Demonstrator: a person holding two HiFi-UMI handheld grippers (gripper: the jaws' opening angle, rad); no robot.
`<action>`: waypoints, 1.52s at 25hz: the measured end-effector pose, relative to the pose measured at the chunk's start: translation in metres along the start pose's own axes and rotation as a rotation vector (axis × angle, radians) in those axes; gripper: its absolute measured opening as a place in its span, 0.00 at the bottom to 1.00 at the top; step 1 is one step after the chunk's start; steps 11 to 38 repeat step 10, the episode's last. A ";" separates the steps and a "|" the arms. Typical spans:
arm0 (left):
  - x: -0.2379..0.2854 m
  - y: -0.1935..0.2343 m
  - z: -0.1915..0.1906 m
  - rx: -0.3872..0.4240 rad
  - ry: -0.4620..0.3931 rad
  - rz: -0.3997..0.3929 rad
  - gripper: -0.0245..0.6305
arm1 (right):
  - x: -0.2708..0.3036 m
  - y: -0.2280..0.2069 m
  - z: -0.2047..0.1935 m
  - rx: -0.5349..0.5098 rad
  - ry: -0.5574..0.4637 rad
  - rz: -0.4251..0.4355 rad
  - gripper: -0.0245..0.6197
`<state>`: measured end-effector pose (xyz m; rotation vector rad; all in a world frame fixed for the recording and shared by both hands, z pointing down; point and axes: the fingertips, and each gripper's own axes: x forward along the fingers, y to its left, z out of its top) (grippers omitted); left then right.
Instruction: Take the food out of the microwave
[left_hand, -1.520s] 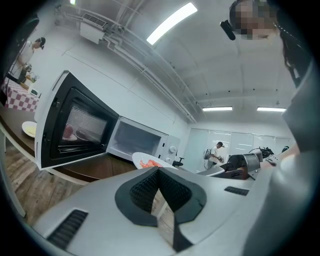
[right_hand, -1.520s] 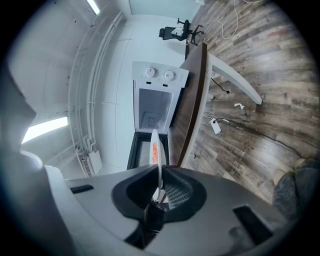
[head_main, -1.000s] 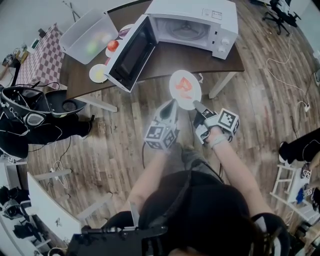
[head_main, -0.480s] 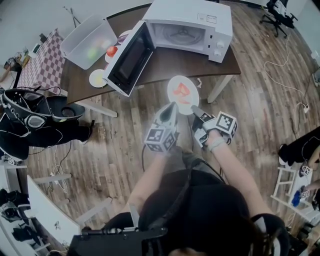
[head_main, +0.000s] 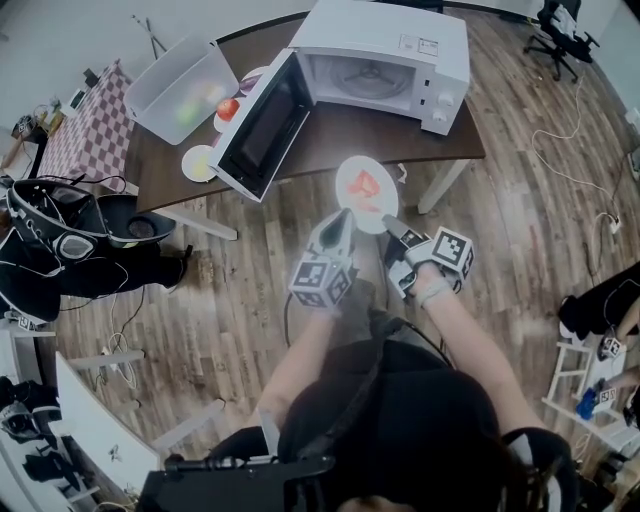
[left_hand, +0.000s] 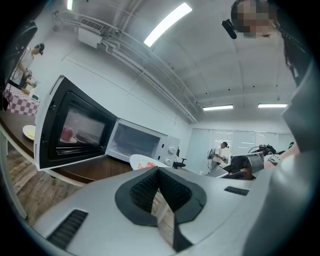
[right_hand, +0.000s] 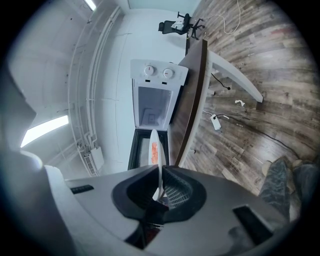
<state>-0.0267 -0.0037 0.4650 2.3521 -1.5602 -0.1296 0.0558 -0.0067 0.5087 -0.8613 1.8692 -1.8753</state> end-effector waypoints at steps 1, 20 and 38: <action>0.003 0.002 -0.001 -0.003 0.002 -0.001 0.04 | 0.002 -0.001 0.002 -0.002 0.001 -0.003 0.07; 0.043 0.030 0.008 -0.009 0.013 -0.030 0.04 | 0.039 -0.003 0.023 0.006 -0.015 -0.005 0.07; 0.043 0.030 0.008 -0.009 0.013 -0.030 0.04 | 0.039 -0.003 0.023 0.006 -0.015 -0.005 0.07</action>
